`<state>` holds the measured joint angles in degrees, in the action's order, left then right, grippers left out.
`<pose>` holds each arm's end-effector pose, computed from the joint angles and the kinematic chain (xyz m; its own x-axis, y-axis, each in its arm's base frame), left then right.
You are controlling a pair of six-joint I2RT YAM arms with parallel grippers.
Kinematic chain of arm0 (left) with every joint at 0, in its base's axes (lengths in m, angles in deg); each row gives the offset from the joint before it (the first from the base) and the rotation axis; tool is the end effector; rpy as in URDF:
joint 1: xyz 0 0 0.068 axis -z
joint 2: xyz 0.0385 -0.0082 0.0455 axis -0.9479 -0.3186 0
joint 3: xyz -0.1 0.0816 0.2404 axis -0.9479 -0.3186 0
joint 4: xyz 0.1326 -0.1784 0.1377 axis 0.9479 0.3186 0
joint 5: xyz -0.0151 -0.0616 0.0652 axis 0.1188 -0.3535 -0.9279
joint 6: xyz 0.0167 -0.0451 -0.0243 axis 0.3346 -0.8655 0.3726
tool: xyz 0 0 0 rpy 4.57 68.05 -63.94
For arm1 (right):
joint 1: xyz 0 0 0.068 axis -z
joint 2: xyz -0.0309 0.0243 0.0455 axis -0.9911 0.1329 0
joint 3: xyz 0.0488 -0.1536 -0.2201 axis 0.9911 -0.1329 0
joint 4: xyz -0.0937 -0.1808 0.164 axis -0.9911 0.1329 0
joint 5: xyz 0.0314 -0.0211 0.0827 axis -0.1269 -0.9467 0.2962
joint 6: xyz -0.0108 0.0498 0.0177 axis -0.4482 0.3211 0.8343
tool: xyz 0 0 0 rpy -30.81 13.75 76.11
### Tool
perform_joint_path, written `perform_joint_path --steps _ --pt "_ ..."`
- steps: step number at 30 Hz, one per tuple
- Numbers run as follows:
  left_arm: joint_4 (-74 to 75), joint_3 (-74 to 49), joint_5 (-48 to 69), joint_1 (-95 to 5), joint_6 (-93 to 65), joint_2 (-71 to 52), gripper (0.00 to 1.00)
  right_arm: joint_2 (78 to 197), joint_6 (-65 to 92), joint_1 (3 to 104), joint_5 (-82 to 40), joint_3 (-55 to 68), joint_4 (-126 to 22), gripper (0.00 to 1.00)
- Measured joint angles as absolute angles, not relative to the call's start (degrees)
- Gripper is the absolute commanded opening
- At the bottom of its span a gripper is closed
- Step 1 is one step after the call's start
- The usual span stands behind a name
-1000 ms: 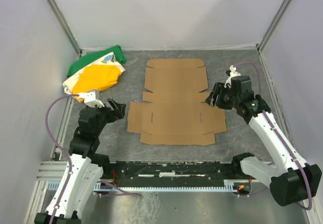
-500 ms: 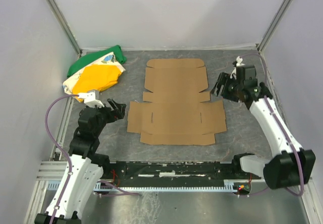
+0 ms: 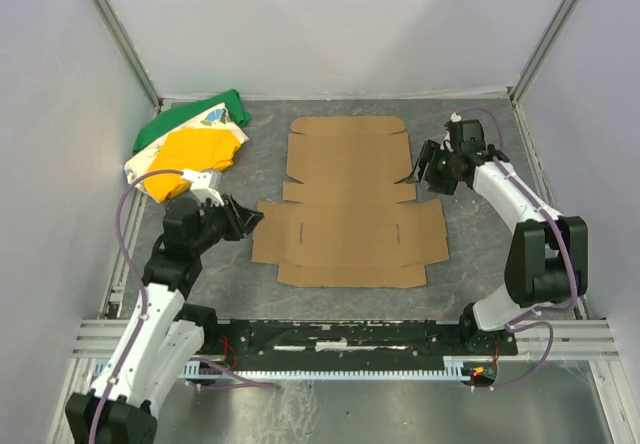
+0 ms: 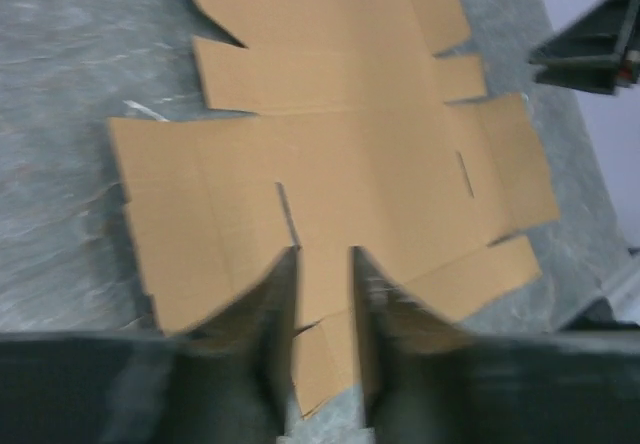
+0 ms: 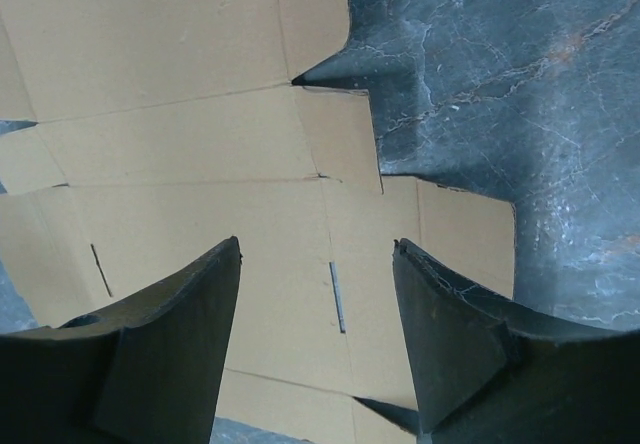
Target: Fold the paper box
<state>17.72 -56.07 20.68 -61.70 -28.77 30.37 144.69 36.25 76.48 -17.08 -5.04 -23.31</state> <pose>0.1506 -0.0371 0.2586 -0.5214 -0.3326 -0.7858 0.2447 0.8240 -0.5111 0.3219 0.0406 0.2446 -0.8080 0.3978 -0.4346 0.1972 0.8777 0.4368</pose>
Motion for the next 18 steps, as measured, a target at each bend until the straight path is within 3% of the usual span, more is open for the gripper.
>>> perform_joint_path --steps 2,4,7,13,18 --pt "15.2 -56.0 25.6 -61.6 -29.2 27.1 0.06 146.1 36.3 76.5 -17.1 -5.0 -23.9 0.69" --pt "12.3 -55.9 28.8 -60.5 -30.5 23.7 0.03 147.1 36.3 76.5 -17.2 -4.2 -23.9 0.68" --pt "10.3 -54.8 28.8 -55.4 -31.5 19.4 0.11 149.2 36.2 76.5 -17.6 -1.8 -23.9 0.69" --pt "8.2 -44.3 21.9 -35.8 -31.7 3.9 0.24 149.3 36.5 76.5 -20.2 -1.0 -23.8 0.71" --pt "6.7 -39.8 18.1 -31.8 -31.7 -9.6 0.29 148.2 36.5 76.5 -21.5 -0.7 -23.1 0.7"
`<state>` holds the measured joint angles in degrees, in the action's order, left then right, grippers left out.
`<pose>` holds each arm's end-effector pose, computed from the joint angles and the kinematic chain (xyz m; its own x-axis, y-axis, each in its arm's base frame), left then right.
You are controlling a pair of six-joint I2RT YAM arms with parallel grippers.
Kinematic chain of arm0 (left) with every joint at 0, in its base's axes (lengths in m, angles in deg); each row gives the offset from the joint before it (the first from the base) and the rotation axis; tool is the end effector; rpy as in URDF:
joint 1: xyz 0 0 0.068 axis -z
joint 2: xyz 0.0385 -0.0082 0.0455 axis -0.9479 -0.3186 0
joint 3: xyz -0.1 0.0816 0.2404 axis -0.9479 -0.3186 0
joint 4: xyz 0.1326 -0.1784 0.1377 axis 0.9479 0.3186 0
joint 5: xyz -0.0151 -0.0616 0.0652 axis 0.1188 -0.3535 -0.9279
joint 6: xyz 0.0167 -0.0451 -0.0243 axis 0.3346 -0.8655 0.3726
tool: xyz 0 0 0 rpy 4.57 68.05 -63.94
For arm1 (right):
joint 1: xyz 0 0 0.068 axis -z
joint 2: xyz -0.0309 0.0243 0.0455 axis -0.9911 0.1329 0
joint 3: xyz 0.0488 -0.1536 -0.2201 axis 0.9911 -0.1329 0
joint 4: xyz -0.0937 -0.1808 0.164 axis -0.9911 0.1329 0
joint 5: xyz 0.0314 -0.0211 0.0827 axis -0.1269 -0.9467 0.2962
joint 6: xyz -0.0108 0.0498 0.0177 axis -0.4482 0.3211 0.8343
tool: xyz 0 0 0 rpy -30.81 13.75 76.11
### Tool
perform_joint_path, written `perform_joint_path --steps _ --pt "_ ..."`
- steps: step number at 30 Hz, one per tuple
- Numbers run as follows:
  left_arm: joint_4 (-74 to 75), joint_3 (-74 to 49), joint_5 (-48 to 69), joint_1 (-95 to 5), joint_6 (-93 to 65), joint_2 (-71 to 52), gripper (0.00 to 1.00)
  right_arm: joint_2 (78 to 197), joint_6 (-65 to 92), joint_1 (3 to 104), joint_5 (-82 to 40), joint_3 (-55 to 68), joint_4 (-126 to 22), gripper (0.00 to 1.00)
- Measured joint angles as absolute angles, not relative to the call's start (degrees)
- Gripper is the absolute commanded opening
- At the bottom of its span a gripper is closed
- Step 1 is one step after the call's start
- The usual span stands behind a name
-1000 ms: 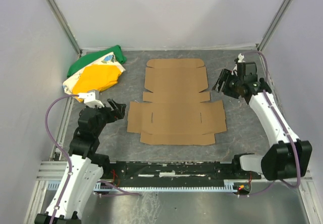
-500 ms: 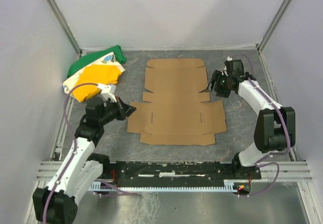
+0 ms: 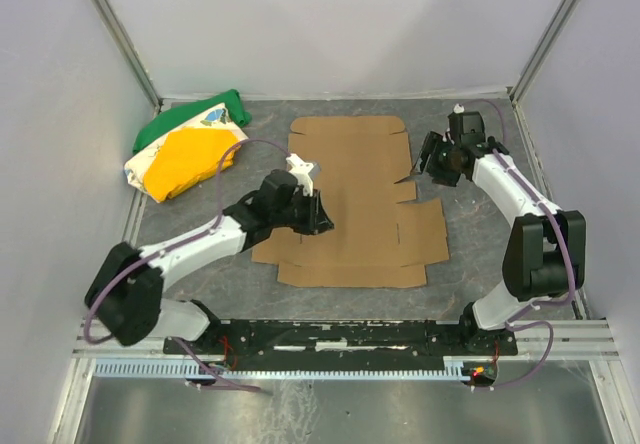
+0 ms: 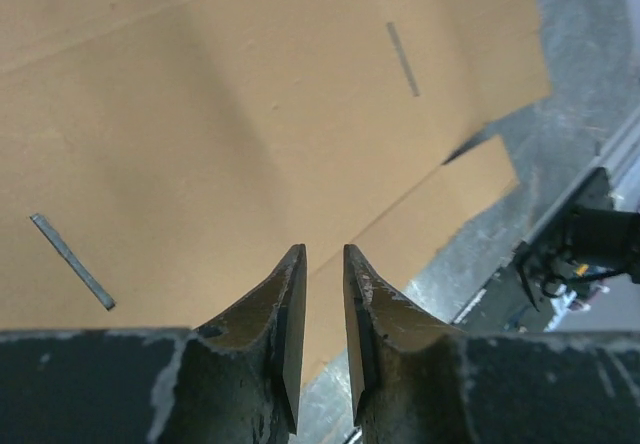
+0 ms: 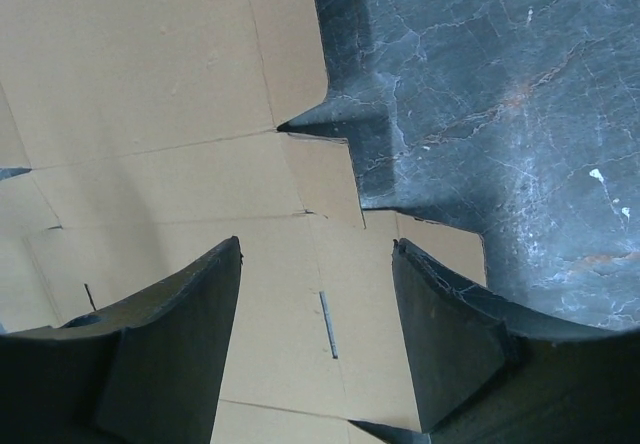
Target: Fold the paper box
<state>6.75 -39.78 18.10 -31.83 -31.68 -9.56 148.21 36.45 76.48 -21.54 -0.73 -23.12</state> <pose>0.2127 -0.1884 0.2373 -0.7590 0.0243 -0.6506 0.4792 0.6974 -0.5330 0.3401 0.0397 0.2484 -0.7809 0.4101 -0.4712 0.2341 0.8915 0.3879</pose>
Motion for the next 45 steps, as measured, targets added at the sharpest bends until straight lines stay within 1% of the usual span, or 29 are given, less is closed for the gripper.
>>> perform_joint_path --steps 5,12,14,22,29,31,34,45 --pt "6.9 -37.7 16.8 -31.4 -31.7 -18.2 0.29 148.1 36.3 76.5 -21.0 -0.9 -23.2 0.69" --pt "7.2 -34.2 14.4 -30.8 -31.7 -23.0 0.29 144.5 36.4 76.2 -21.5 -7.2 -24.0 0.72" --pt "7.2 -33.0 13.9 -30.8 -31.6 -24.9 0.29 144.3 36.2 76.1 -21.6 -7.1 -23.9 0.72" --pt "8.4 -29.4 12.5 -30.8 -31.7 -34.1 0.27 149.7 36.3 76.0 -20.3 -5.5 -27.1 0.72" --pt "8.9 -27.6 12.4 -30.8 -31.7 -36.7 0.26 156.6 36.2 75.7 -18.5 -0.7 -28.9 0.68" --pt "8.8 -27.1 12.4 -30.8 -31.7 -37.2 0.23 158.3 36.2 75.7 -17.5 0.4 -30.2 0.66" --pt "8.9 -26.4 12.4 -30.8 -31.7 -38.5 0.22 160.1 36.2 75.6 -16.7 1.5 -30.7 0.66" --pt "8.3 -24.5 13.1 -30.8 -33.4 -40.6 0.22 161.5 35.6 74.7 -17.0 2.3 -31.5 0.63"
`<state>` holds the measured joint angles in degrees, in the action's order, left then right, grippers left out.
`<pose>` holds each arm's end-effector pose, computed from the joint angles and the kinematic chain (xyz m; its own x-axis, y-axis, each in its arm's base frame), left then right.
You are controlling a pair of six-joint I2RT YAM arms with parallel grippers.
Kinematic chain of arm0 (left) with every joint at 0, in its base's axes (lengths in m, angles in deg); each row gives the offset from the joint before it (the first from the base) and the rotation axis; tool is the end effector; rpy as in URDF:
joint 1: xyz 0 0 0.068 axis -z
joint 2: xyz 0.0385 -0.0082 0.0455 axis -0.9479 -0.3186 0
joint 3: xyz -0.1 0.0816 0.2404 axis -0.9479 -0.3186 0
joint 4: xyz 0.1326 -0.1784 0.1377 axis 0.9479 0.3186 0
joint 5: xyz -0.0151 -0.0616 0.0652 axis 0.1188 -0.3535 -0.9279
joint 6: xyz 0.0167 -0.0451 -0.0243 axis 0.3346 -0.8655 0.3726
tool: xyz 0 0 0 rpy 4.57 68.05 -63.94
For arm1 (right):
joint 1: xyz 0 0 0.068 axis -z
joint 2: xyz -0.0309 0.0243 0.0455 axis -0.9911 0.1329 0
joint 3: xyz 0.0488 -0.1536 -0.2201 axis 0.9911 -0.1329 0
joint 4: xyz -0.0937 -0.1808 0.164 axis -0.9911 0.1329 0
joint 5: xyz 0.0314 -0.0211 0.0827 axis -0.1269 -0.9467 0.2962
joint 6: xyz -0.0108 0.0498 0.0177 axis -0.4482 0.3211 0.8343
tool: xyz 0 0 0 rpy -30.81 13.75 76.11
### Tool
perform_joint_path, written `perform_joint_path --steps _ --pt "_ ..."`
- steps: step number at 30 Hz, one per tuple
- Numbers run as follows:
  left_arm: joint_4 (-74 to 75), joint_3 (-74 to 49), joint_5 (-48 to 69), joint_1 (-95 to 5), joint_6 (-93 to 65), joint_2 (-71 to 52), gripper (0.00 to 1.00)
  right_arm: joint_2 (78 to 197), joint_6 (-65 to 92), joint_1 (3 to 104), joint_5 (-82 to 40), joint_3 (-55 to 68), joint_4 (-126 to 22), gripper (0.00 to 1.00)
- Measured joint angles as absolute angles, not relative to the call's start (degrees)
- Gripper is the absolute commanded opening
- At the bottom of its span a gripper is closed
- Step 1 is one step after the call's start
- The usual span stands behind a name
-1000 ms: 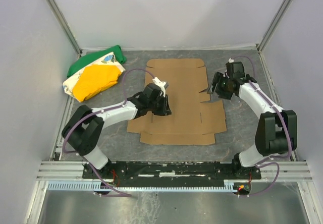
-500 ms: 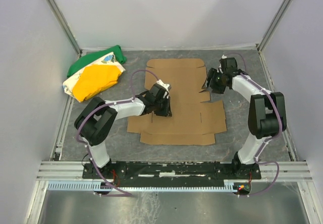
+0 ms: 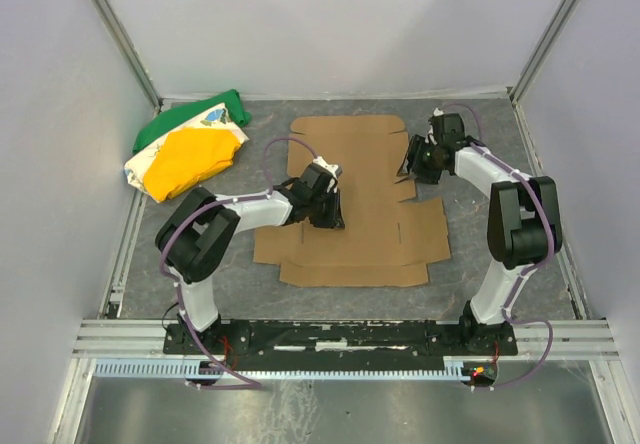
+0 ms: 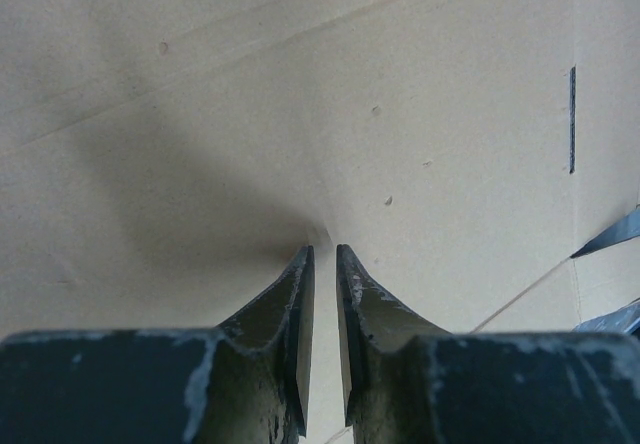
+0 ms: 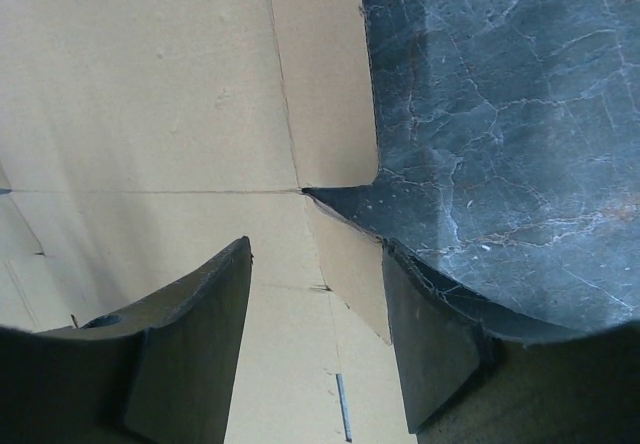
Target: Fold the paper box
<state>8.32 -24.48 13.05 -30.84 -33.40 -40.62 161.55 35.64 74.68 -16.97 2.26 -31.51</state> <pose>0.2808 -0.2492 0.1481 -0.8818 0.0965 -0.4617 0.3228 0.8371 -0.4416 0.3837 0.0593 0.1936 -0.8325 0.3611 -0.4202 0.1699 0.8883 0.4267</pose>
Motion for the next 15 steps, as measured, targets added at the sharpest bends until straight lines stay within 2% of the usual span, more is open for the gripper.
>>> perform_joint_path --steps 15 --pt "8.1 -24.4 13.1 -30.5 -35.4 -40.4 0.22 161.4 35.1 73.8 -21.4 -0.6 -31.4 0.67"
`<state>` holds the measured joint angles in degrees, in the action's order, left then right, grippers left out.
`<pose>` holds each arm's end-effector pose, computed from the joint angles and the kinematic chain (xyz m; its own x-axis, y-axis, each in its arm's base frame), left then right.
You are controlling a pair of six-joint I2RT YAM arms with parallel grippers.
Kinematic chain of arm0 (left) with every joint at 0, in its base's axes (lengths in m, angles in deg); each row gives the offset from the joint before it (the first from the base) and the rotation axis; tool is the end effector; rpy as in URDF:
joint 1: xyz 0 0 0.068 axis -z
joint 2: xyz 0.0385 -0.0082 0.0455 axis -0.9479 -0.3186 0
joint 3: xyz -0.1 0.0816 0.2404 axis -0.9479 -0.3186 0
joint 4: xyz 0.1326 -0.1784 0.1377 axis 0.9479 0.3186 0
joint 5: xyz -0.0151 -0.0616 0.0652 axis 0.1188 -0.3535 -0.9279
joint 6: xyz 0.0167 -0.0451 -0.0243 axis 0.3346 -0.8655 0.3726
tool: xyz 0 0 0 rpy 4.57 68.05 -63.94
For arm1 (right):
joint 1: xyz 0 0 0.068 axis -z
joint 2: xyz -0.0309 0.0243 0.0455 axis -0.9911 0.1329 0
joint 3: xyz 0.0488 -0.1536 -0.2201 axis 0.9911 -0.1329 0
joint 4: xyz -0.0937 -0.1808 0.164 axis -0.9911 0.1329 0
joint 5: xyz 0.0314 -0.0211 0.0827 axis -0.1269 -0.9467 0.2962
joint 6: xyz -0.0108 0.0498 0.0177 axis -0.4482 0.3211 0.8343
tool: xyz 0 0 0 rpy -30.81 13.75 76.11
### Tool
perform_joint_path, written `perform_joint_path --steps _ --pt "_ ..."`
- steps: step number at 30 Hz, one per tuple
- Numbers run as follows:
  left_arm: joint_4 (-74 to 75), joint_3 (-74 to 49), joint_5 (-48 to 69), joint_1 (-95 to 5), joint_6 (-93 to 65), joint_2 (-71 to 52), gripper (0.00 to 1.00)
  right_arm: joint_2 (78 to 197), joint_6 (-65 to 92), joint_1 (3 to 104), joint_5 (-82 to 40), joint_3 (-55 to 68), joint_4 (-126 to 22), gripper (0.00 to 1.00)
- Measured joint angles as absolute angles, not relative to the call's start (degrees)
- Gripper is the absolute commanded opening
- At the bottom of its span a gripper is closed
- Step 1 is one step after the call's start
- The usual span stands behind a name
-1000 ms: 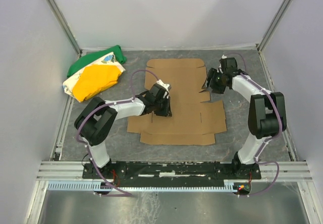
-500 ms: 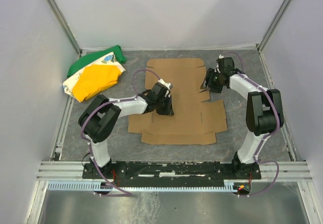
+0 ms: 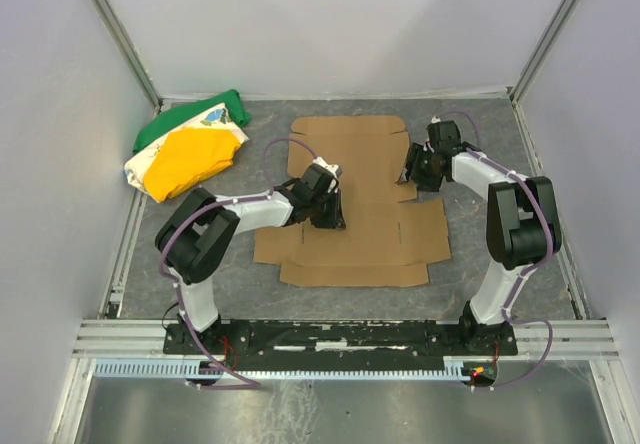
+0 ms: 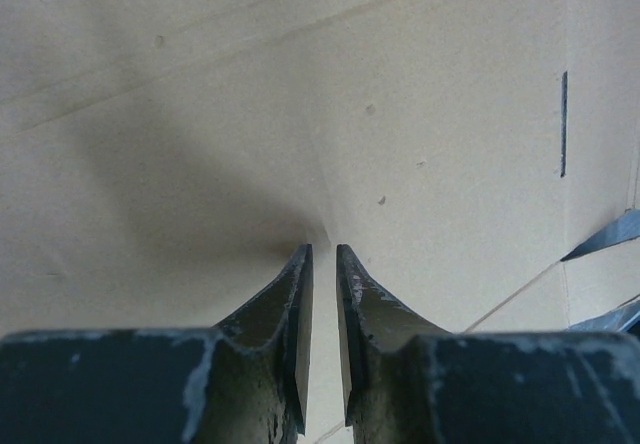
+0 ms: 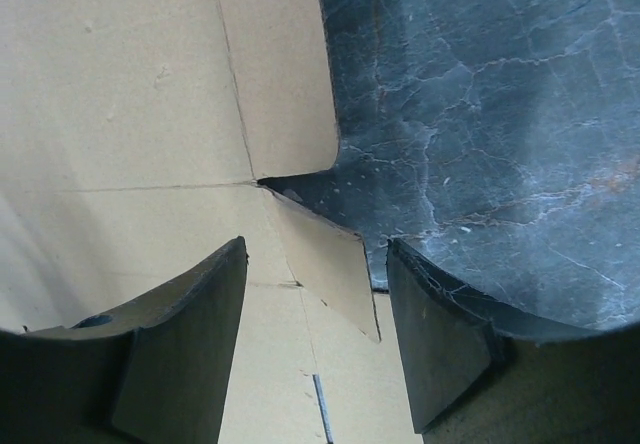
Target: Fold the paper box
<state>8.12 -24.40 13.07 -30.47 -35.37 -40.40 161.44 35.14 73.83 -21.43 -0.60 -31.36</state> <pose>0.2795 -0.2513 0.1501 -0.8890 0.0710 -0.4523 0.3009 0.8352 -0.4603 0.3741 0.0609 0.1790 -0.8412 0.3471 -0.4146 0.2040 0.9139 0.3511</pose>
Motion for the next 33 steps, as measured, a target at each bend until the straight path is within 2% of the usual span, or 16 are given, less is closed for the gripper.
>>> perform_joint_path --steps 5,9,21,33 --pt "8.3 -24.4 13.1 -28.7 -35.8 -40.3 0.22 161.0 35.2 73.7 -17.7 -3.2 -34.4 0.64" --pt "8.3 -24.4 14.0 -26.6 -36.9 -40.3 0.22 161.0 35.6 73.7 -14.2 -3.5 -36.1 0.55" --pt "5.7 -23.2 17.5 -23.9 -40.6 -42.5 0.22 161.0 35.2 73.7 -12.4 -3.6 -37.8 0.15" --pt "3.2 -20.1 18.4 -23.4 -44.5 -46.7 0.23 159.5 32.9 70.2 -19.7 -3.6 -36.0 0.13"
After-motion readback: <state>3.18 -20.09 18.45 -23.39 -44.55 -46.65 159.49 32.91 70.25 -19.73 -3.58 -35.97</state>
